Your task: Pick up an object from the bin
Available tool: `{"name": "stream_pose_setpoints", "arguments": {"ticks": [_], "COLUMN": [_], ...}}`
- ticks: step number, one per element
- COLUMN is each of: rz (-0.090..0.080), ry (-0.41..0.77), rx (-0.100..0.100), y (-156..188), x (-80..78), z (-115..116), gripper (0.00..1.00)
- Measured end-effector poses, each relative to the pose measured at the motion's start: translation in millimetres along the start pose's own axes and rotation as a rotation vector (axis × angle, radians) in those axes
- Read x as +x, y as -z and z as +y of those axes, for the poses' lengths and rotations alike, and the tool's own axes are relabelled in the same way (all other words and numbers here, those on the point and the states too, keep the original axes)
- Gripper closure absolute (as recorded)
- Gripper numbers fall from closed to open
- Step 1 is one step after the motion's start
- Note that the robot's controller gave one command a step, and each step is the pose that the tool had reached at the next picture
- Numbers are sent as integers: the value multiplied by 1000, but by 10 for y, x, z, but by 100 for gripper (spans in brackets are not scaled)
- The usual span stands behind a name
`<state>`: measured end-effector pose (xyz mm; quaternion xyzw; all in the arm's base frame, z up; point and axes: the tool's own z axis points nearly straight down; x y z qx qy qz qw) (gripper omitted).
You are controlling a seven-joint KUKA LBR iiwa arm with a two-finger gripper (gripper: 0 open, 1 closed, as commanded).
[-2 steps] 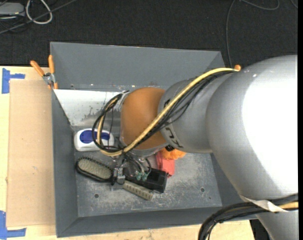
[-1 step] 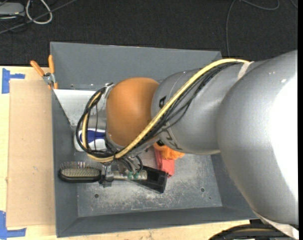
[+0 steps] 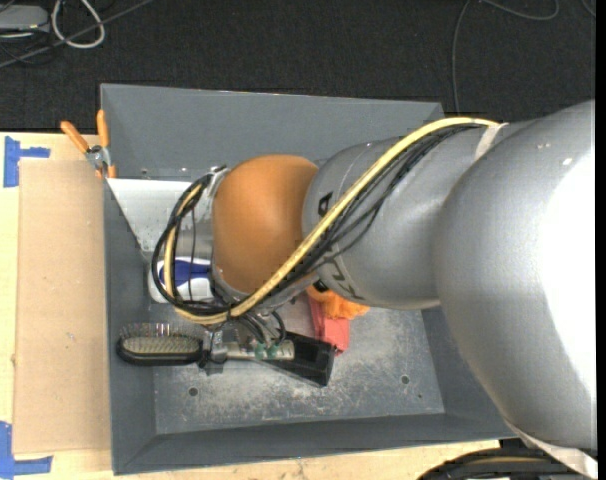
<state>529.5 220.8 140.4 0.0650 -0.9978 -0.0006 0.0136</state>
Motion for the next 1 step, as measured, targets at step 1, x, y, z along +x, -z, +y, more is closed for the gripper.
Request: {"name": "stream_pose_setpoints", "arguments": {"ticks": [1], "rz": [7], "ry": [-6], "rx": [2], "y": [588], "x": [42], "z": [8], "gripper": [100]}}
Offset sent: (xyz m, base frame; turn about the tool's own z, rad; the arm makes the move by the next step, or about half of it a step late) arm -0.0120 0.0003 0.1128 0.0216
